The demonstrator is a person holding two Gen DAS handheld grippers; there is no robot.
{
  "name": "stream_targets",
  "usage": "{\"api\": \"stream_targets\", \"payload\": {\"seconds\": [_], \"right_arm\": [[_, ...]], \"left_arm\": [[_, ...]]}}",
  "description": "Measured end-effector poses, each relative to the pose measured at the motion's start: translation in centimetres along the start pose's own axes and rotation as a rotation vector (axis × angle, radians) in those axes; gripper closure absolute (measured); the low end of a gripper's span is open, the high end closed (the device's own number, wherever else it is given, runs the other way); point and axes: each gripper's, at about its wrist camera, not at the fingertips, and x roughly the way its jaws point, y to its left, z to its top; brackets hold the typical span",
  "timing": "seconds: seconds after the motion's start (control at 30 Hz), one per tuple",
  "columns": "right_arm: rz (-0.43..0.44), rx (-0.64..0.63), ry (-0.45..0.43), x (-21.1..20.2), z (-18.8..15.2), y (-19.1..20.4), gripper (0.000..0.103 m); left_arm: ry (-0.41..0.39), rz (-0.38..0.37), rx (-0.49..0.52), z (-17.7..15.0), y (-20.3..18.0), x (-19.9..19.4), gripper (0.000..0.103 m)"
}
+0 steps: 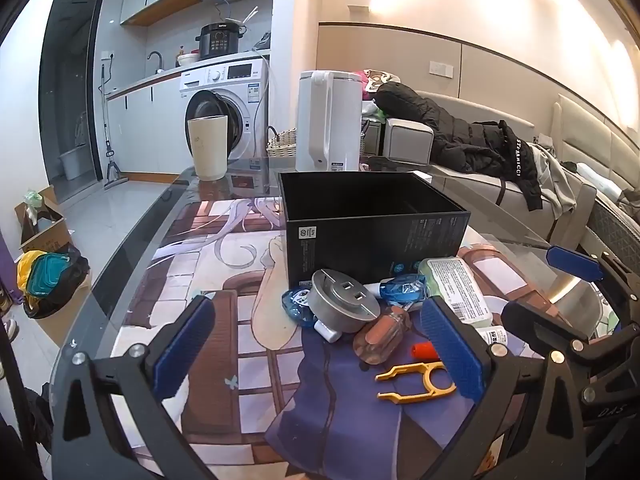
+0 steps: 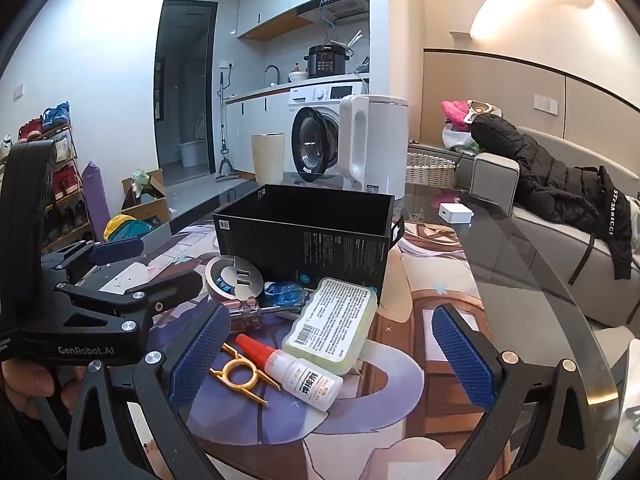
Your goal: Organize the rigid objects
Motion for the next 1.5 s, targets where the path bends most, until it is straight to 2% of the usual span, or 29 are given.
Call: {"api": "stream_targets", "payload": {"seconds": [1.5], "right_arm": [[0.000, 0.000, 0.008, 0.14, -0.03, -0.09, 0.001]], "left_arm": [[0.010, 0.006, 0.010, -0.11, 0.01, 0.13, 0.000]]}}
